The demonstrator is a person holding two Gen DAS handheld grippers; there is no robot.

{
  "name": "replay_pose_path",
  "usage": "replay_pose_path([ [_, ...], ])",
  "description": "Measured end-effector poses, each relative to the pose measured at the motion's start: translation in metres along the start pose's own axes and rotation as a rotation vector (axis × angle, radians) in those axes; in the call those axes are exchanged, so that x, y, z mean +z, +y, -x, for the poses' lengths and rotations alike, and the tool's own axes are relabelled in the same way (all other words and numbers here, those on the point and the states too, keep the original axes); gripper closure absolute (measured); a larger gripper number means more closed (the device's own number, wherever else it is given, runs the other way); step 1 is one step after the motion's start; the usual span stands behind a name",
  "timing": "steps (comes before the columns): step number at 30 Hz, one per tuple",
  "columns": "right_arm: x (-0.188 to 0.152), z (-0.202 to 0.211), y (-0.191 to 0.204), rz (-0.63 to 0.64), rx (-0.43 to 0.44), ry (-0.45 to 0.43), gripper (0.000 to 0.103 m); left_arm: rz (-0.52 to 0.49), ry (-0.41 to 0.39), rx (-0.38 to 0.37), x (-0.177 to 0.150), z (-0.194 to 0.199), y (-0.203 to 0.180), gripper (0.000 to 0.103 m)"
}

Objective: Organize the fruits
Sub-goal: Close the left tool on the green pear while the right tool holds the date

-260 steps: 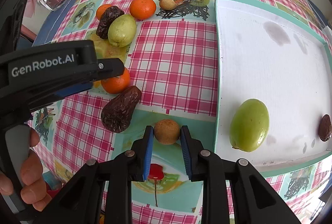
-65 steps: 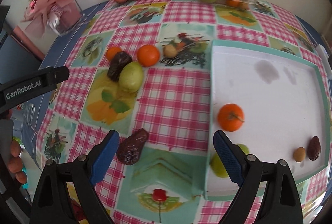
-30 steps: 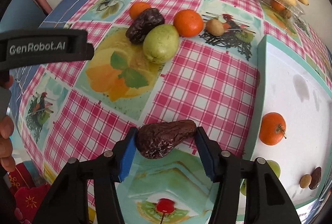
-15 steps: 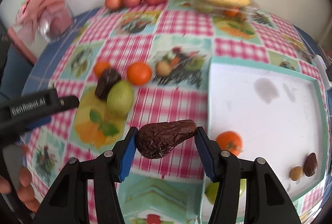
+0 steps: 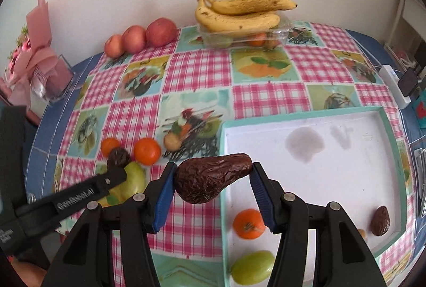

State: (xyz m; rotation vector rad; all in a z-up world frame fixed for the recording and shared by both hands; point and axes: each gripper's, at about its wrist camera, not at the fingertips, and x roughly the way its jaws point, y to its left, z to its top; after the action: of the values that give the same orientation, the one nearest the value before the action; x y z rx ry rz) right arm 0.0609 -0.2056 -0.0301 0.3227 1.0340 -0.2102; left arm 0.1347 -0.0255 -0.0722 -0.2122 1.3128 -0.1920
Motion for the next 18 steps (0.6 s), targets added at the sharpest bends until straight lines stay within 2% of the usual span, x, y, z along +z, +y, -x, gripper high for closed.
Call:
replay_pose_path([
  [6, 0.009, 0.002, -0.010, -0.022, 0.010, -0.012, 0.046, 0.002, 0.022, -0.008, 0.000, -0.011, -0.009, 0.051],
  [18, 0.019, 0.015, -0.028, -0.060, 0.014, -0.047, 0.046, 0.006, 0.041, 0.033, 0.001, -0.021, -0.017, 0.056],
])
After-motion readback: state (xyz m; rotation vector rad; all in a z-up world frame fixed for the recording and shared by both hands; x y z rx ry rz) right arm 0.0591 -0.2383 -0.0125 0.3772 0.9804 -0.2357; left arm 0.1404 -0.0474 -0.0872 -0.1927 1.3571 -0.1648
